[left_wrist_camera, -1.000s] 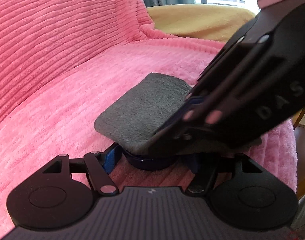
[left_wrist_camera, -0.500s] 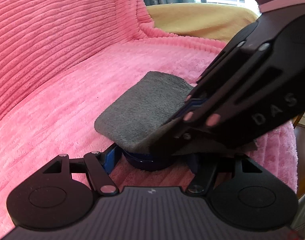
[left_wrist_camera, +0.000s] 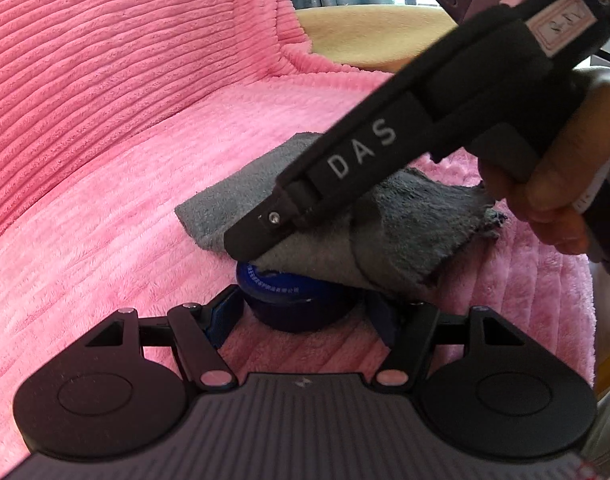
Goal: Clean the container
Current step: 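Wipe the cloth over the tin lid with the right tool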
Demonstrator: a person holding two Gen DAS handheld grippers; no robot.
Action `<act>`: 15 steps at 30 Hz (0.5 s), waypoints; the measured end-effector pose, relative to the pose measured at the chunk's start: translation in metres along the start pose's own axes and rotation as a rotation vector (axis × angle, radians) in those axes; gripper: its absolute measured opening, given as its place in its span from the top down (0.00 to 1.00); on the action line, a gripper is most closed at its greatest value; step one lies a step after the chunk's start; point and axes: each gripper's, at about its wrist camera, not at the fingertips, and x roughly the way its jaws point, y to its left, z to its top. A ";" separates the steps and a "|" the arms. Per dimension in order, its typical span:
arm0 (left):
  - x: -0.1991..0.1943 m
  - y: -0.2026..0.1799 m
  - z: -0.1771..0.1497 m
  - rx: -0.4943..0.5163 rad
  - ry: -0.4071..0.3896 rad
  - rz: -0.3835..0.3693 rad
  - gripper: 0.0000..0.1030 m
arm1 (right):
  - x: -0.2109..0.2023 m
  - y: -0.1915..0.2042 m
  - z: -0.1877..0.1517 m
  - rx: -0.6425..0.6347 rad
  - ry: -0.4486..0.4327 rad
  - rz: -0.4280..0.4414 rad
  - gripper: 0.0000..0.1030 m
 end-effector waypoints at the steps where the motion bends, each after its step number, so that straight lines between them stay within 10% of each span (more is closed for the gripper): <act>1: 0.000 -0.001 0.000 0.007 -0.002 0.003 0.34 | 0.001 -0.001 0.001 0.010 -0.007 -0.005 0.99; 15: -0.001 0.006 0.005 -0.003 -0.003 -0.004 0.36 | -0.059 -0.002 0.004 0.006 -0.086 0.069 0.96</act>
